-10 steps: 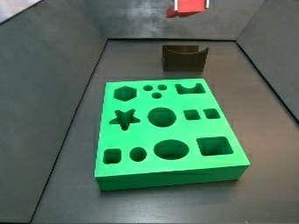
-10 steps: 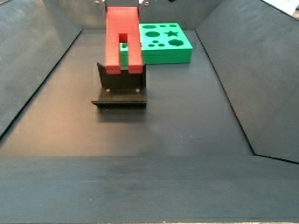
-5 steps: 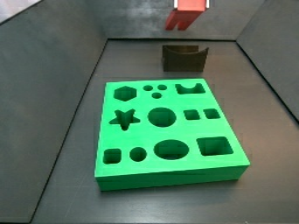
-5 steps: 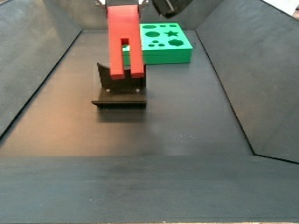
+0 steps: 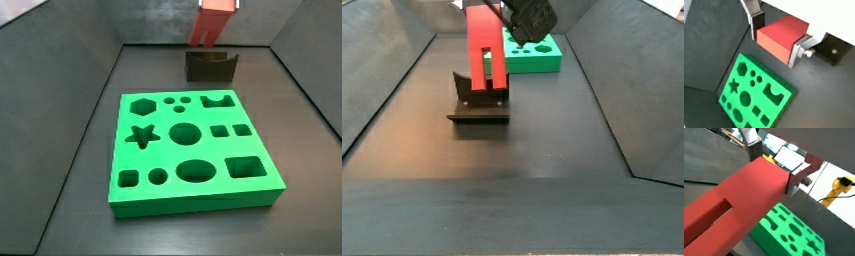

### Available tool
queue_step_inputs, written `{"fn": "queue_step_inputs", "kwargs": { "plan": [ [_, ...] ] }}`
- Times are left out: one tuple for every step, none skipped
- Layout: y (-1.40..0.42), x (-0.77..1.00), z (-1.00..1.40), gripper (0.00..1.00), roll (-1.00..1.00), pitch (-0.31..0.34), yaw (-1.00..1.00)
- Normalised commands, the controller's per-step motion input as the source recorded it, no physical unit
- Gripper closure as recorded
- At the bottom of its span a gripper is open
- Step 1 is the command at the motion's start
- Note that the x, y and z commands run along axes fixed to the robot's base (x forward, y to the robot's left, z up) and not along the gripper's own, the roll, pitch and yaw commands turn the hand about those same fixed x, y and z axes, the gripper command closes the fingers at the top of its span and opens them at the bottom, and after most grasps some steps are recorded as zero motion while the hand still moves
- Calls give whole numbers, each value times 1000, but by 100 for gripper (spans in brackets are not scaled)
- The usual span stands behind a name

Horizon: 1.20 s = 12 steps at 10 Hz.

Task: Pick up the double-square object. Move up. Place the double-square object on the fixture. Regrasp the double-square object. Move to above the board. Insert the double-square object.
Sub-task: Place the double-square object on the fixture.

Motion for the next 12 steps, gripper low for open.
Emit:
{"fn": "queue_step_inputs", "kwargs": {
  "plan": [
    [30, 70, -1, 100, -221, -40, -179],
    [24, 92, -1000, 100, -180, -1, -234],
    [27, 94, -1000, 100, -159, -27, -191],
    [31, 115, -1000, 100, -145, -56, -159],
    [36, 125, -1000, 100, -119, -84, -113],
    [40, 126, -1000, 100, -105, -97, -94],
    [36, 112, -872, 100, -84, -108, -54],
    [30, 92, -688, 100, -76, -111, -24],
    [24, 72, -535, 100, -72, -110, 0],
    [82, 62, -443, 100, -31, -104, 0],
    [91, 59, -427, 100, -24, -98, 2],
    [90, 56, -426, 100, -24, -95, 3]
  ]
}}
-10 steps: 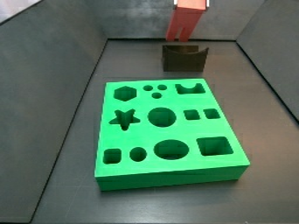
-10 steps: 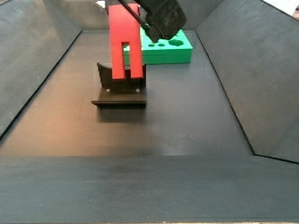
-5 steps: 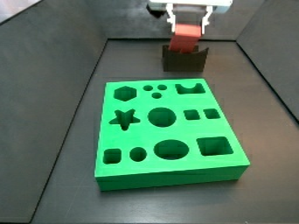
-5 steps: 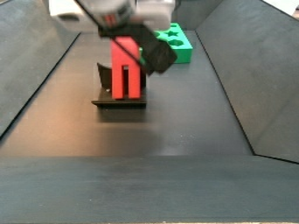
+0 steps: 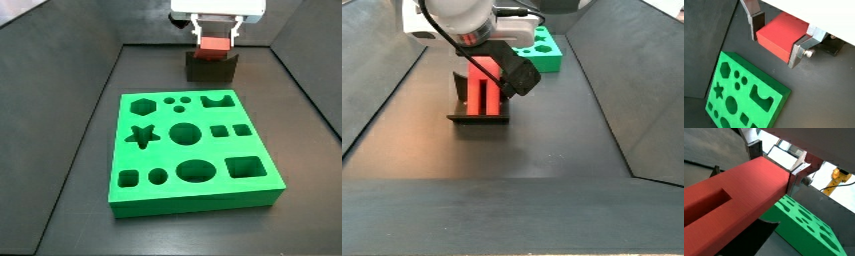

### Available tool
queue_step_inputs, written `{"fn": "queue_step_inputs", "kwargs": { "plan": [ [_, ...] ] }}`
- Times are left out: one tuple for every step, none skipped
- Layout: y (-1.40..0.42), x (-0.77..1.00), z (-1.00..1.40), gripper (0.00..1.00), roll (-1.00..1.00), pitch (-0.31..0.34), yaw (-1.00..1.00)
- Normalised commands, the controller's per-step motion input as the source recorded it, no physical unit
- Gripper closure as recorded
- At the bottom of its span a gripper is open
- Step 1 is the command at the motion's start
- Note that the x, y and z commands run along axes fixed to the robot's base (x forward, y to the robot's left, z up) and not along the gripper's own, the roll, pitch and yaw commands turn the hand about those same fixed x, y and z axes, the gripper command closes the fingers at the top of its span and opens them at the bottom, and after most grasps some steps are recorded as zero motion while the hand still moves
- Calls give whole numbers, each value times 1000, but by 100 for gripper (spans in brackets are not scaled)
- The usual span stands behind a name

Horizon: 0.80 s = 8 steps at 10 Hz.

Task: Pick up the double-square object. Move up. Place the double-square object on the fixture. Regrasp the double-square object. Move to above the board. Insert the double-square object.
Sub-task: Place the double-square object on the fixture, then regrasp the double-square object.

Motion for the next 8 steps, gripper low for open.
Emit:
{"fn": "queue_step_inputs", "kwargs": {
  "plan": [
    [89, 55, -427, 100, -25, -93, 2],
    [88, 54, -426, 100, -25, -92, 2],
    [88, 53, -427, 100, -25, -91, 2],
    [88, 53, -427, 100, -25, -90, 1],
    [0, 0, 0, 0, 0, 0, 0],
    [0, 0, 1000, 0, -46, -53, 74],
    [5, -2, 1000, 0, -37, -53, 78],
    [7, -24, 1000, 0, -14, -26, 82]
  ]
}}
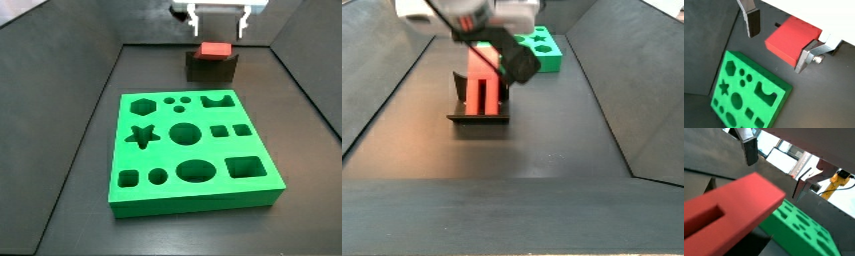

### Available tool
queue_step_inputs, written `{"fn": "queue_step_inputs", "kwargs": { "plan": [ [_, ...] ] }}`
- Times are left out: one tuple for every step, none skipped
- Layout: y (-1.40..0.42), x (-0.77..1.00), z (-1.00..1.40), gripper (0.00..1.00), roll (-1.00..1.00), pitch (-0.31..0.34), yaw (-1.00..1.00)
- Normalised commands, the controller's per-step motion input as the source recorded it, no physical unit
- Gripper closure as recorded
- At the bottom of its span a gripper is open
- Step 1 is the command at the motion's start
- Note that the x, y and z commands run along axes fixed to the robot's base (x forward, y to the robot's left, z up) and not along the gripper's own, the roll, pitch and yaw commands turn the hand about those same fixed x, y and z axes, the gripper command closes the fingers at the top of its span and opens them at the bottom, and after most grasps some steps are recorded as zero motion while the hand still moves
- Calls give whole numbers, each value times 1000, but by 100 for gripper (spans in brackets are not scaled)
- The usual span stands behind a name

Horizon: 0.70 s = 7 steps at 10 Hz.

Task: Pick up the double-square object. Move up. Place the double-square object on the fixture. Regrasp the double-square object. Move to above the board. Insert the double-square object.
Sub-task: Regrasp the double-square object.

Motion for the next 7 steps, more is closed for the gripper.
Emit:
{"fn": "queue_step_inputs", "kwargs": {
  "plan": [
    [5, -31, 1000, 0, 5, -3, 77],
    [4, -34, 1000, 0, 13, 16, 76],
    [9, -36, 849, 0, 21, 56, 62],
    [13, -30, 658, 0, 24, 87, 46],
    [14, -20, 402, 0, 33, 114, 22],
    [12, -21, 272, 0, 37, 122, 8],
    [-606, 163, 499, 0, 1000, 59, 29]
  ]
}}
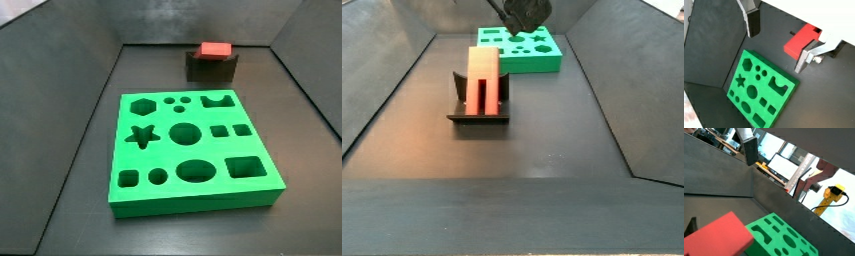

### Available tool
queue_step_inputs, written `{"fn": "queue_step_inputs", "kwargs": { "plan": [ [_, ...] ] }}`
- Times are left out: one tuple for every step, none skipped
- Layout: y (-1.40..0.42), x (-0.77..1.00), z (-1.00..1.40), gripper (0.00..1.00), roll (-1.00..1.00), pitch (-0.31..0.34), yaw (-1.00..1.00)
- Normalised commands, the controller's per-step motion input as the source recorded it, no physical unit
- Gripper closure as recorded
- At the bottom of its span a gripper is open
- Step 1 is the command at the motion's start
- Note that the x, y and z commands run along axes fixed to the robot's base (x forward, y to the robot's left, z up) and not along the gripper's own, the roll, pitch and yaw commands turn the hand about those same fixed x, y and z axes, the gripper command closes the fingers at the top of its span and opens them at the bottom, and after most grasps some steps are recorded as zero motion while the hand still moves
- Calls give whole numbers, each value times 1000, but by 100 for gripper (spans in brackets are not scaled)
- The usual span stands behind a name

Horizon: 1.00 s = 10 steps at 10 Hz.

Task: Pick up the double-square object. Move up. Place the double-square object on the fixture. Regrasp the double-square object. Move to above the board. Insert the double-square object.
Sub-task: Regrasp the double-square object.

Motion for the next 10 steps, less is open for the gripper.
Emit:
{"fn": "queue_step_inputs", "kwargs": {
  "plan": [
    [-596, 164, 457, 0, 1000, 59, 27],
    [-423, 78, 303, 0, 1000, 55, 27],
    [-296, 36, 195, 0, 1000, 52, 26],
    [-84, -10, 62, 0, 1000, 48, 25],
    [-42, -19, 28, 0, 1000, 47, 25],
    [-23, -26, 13, 0, 1000, 44, 25],
    [-26, -30, 18, 0, 1000, 41, 24],
    [-26, -30, 12, 0, 1000, 37, 25],
    [-24, -27, 8, 0, 1000, 35, 25],
    [-18, -25, 10, 0, 1000, 29, 25]
  ]
}}
